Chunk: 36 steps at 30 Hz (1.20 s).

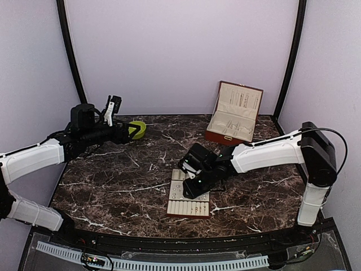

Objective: Organize the mixed jewelry
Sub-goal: Insert the earring into the earring holder.

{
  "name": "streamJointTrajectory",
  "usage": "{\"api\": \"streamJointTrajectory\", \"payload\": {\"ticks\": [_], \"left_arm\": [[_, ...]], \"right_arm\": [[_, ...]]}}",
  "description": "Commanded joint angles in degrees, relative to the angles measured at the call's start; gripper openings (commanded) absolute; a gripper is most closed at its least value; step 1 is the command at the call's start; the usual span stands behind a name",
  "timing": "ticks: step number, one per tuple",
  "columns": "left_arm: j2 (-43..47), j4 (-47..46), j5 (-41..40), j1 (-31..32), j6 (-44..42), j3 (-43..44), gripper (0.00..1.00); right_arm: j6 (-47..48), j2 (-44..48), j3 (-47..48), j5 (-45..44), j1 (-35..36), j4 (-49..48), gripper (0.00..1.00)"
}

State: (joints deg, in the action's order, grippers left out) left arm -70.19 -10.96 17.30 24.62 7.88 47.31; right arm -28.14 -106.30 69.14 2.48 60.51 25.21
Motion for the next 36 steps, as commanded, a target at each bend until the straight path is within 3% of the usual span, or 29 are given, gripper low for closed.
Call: {"api": "streamJointTrajectory", "payload": {"ticks": [1,11,19,27,36], "left_arm": [[2.18,-0.03,-0.34,-0.1,-0.58,-0.53,0.76],[2.28,-0.53,-0.87,-0.1,-0.47,-0.83,0.76],[3.03,-1.29,-2.71,-0.1,-1.1,-1.86,0.75],[4.05,-0.87,-5.19,-0.1,-2.55,-2.1,0.75],[-0.12,1.32,-1.32,0.03,-3.02,-1.56,0.71]], "right_arm": [[-1.04,0.07,0.55,-2.3,0.13,0.1,0.39],[-2.92,3.29,0.01,-7.58,-0.15,-1.81,0.49],[-4.19,11.66,-6.47,-11.09,-0.76,-10.85,0.58],[-9.96,20.82,-19.16,-13.2,-4.77,-28.12,0.55],[-12.91,26.29,-31.67,-8.59,-11.9,-48.36,0.55]]}}
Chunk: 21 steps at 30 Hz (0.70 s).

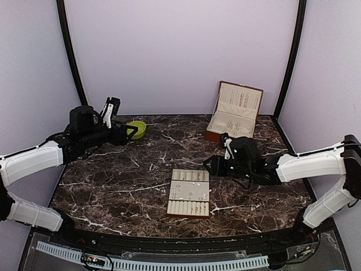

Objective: Organize the mixed jewelry
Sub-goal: Insert the earring into the earring holder, then pick up the earring from the center of the board.

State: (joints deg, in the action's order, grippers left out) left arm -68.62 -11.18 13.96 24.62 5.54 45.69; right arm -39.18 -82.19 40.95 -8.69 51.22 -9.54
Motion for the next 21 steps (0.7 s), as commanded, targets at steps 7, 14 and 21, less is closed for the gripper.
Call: {"api": "streamJointTrajectory", "payload": {"ticks": [7,14,21], "left_arm": [[3.72,11.93,-3.59,2.7,6.56,-4.09,0.65],[10.61,28.17,-9.98,10.23,22.28,-9.83,0.58],[9.82,42.44,-8.66,15.3,34.31,-11.11,0.55]], "right_arm": [[-1.51,4.11,-8.15,4.76,-6.31,-19.15,0.55],[0.56,5.25,-10.08,4.28,-6.88,-19.82,0.54],[0.94,6.64,-11.87,4.32,-6.91,-21.23,0.54]]}}
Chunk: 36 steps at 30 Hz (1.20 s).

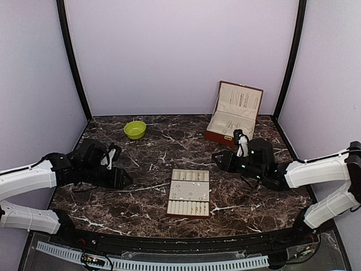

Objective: Organize the mixed jewelry
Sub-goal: Pick up the earring from the center of the board.

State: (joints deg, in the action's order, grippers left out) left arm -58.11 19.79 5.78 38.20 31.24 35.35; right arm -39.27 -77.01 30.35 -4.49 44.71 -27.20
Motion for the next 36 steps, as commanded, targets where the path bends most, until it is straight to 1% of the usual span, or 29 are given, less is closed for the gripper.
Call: {"api": "streamJointTrajectory", "payload": {"ticks": [1,5,8,10,17,21,27,36], "left_arm": [[-1.09,12.61,-0.15,1.85,8.97,-0.75,0.52],[-5.19,16.73,2.74,1.96,7.34,0.09,0.42],[-7.38,17.63,4.0,1.97,5.96,0.62,0.36],[-9.02,17.15,5.22,1.96,5.42,0.45,0.34],[-13.13,16.13,7.58,2.62,4.09,0.78,0.3],[-13.78,16.1,7.63,2.8,3.85,0.5,0.28],[-15.14,15.95,7.2,2.83,2.86,0.85,0.22],[-15.98,15.88,6.72,2.93,2.08,1.18,0.18]], "right_arm": [[1.05,1.51,-1.53,0.02,-0.49,-3.64,0.55],[1.16,1.9,-2.17,-0.25,-0.5,-3.88,0.54],[1.14,2.12,-2.71,-0.41,-0.5,-4.29,0.55],[1.15,2.06,-2.93,-0.65,-0.52,-4.5,0.55],[1.2,2.36,-3.64,-0.85,-0.65,-4.7,0.55],[1.3,2.25,-3.9,-0.87,-0.76,-4.78,0.55],[1.46,1.89,-3.86,-0.66,-0.94,-4.81,0.55],[1.52,1.87,-3.89,-0.82,-1.03,-4.62,0.54]]}}
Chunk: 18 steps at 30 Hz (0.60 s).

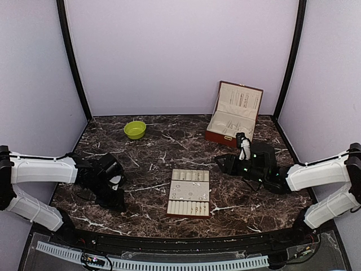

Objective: Organize the mixed jewelry
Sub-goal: Pick up the earring from the center of the board.

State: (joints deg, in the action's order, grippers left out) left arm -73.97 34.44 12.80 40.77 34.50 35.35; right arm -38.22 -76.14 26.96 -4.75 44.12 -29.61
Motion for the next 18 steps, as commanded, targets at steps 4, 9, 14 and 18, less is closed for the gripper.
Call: {"api": "streamJointTrajectory", "payload": {"ticks": [4,9,14,18], "left_arm": [[-0.33,1.54,-0.44,0.4,-0.95,1.23,0.14],[-0.88,1.13,-0.97,0.53,-0.86,1.0,0.09],[-1.11,1.24,-0.74,0.51,-1.17,1.35,0.0],[1.0,0.82,-1.91,0.53,-0.54,1.91,0.0]], "right_arm": [[0.52,0.61,-0.52,-0.56,-0.41,-2.3,0.55],[0.93,0.82,-0.32,-0.64,-0.44,-1.72,0.55],[0.98,2.28,-0.92,-1.54,-0.52,-1.55,0.55],[0.68,3.21,-1.53,-1.92,-0.52,-1.66,0.55]]}}
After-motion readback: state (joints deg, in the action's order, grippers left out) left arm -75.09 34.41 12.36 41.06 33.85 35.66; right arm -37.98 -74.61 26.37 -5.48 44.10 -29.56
